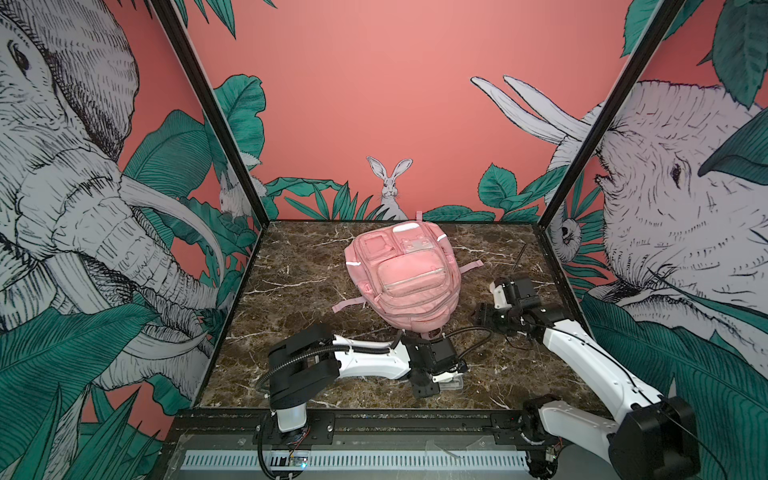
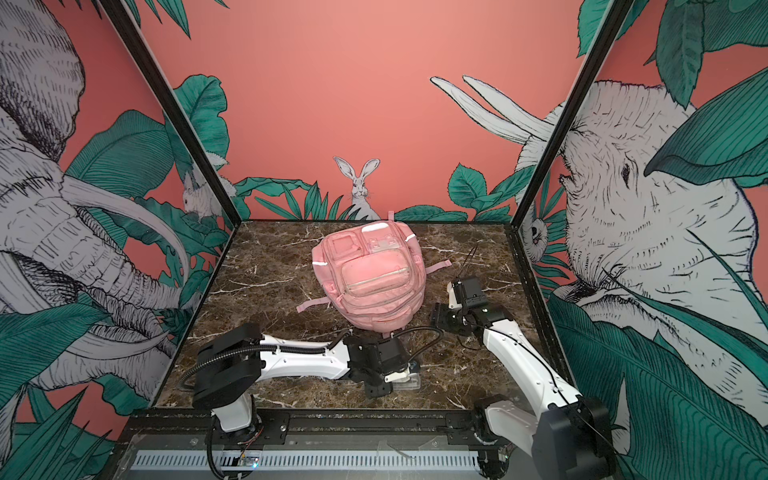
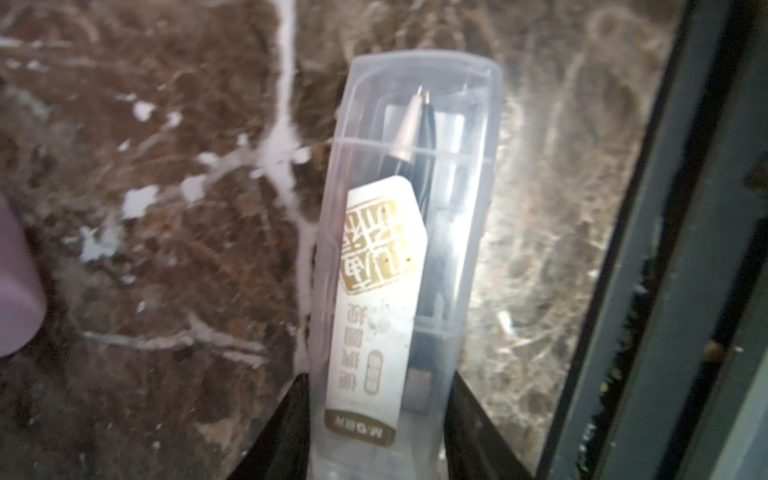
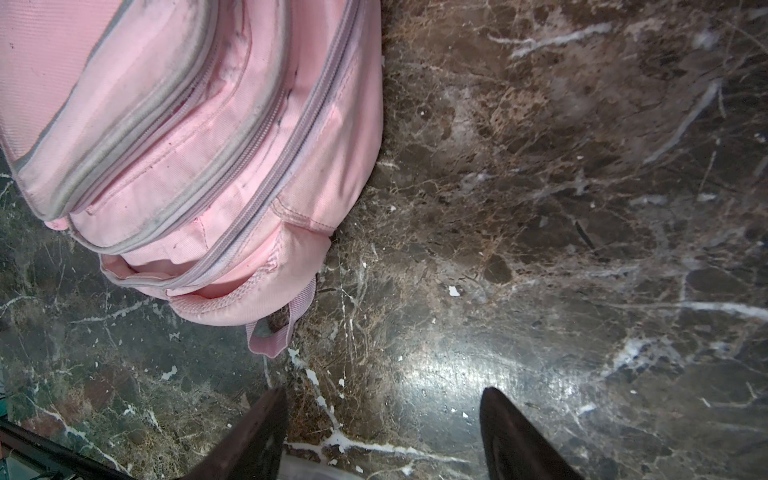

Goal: Pack the student bag
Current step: 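Close the left gripper on the clear pencil case and lift it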

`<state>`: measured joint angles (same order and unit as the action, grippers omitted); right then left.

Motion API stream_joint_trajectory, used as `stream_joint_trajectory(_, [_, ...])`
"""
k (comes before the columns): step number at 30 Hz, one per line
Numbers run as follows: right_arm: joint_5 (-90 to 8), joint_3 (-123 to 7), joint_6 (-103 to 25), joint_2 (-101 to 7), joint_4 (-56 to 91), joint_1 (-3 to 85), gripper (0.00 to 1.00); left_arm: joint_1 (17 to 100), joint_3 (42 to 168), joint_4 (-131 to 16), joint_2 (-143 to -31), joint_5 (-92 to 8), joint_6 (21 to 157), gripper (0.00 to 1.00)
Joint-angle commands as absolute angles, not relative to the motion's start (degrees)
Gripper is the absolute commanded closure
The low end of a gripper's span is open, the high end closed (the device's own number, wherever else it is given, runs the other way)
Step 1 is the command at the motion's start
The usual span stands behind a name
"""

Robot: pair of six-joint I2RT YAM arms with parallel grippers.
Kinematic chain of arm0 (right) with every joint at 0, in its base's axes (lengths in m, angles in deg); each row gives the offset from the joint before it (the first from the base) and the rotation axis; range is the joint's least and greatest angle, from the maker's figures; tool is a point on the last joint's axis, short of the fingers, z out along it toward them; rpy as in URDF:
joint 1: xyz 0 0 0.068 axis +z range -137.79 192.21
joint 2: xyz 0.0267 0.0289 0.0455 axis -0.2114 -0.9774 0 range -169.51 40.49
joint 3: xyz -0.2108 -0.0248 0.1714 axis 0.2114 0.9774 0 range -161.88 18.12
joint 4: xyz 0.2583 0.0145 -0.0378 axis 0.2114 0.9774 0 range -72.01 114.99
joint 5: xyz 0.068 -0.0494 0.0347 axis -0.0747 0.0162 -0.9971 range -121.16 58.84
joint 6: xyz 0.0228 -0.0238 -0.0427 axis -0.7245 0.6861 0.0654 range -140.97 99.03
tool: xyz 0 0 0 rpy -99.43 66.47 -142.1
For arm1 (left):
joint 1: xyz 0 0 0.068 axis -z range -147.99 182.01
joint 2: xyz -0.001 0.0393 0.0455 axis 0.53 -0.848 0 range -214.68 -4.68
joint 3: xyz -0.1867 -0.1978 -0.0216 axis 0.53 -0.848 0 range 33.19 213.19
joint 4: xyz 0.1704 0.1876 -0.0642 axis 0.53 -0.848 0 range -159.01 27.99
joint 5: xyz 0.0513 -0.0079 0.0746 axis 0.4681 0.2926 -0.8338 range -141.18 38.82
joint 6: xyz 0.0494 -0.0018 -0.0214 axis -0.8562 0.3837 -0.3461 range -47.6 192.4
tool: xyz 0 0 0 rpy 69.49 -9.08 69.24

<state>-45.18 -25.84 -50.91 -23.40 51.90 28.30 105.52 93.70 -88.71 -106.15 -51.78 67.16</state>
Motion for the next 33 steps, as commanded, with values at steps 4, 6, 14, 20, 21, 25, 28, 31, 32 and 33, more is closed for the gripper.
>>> stream_joint_trajectory(4, [-46.9,-24.5,-50.6,-24.1,49.8,28.1,0.28,102.8,91.9,-91.7,-108.0,-56.0,76.1,0.65])
stream_joint_trajectory(6, [-47.7,-24.2,-50.6,-24.4,49.6,28.1,0.28,102.7,92.1,-91.6,-109.1,-56.3,79.4,0.66])
stream_joint_trajectory(14, [-48.9,-21.1,-52.3,-23.0,48.4,29.5,0.29,101.6,91.9,-92.4,-108.4,-54.4,92.1,0.66])
stream_joint_trajectory(20, [-48.5,-20.1,-53.6,-23.4,47.0,31.8,0.28,101.4,92.8,-91.6,-108.9,-48.4,97.1,0.62])
stream_joint_trajectory(21, [-48.5,-20.1,-53.6,-23.5,47.0,32.3,0.28,101.4,92.6,-91.3,-108.6,-47.3,97.3,0.61])
stream_joint_trajectory(25, [-48.3,-20.0,-53.8,-23.8,46.9,33.3,0.28,101.5,91.8,-91.8,-107.1,-46.3,97.3,0.56])
stream_joint_trajectory(28, [-48.5,-19.8,-54.3,-23.9,46.3,34.1,0.28,101.5,91.9,-93.0,-106.5,-46.1,96.9,0.51])
stream_joint_trajectory(31, [-48.8,-19.2,-55.5,-24.1,45.5,35.4,0.28,101.6,92.2,-93.3,-106.1,-45.6,96.8,0.46])
stream_joint_trajectory(32, [-48.8,-19.0,-56.0,-24.0,45.3,36.0,0.28,101.6,92.5,-93.3,-106.0,-45.3,96.9,0.45])
stream_joint_trajectory(33, [-48.9,-18.7,-56.6,-23.9,45.0,36.7,0.28,101.6,92.6,-93.4,-105.8,-45.1,97.0,0.44])
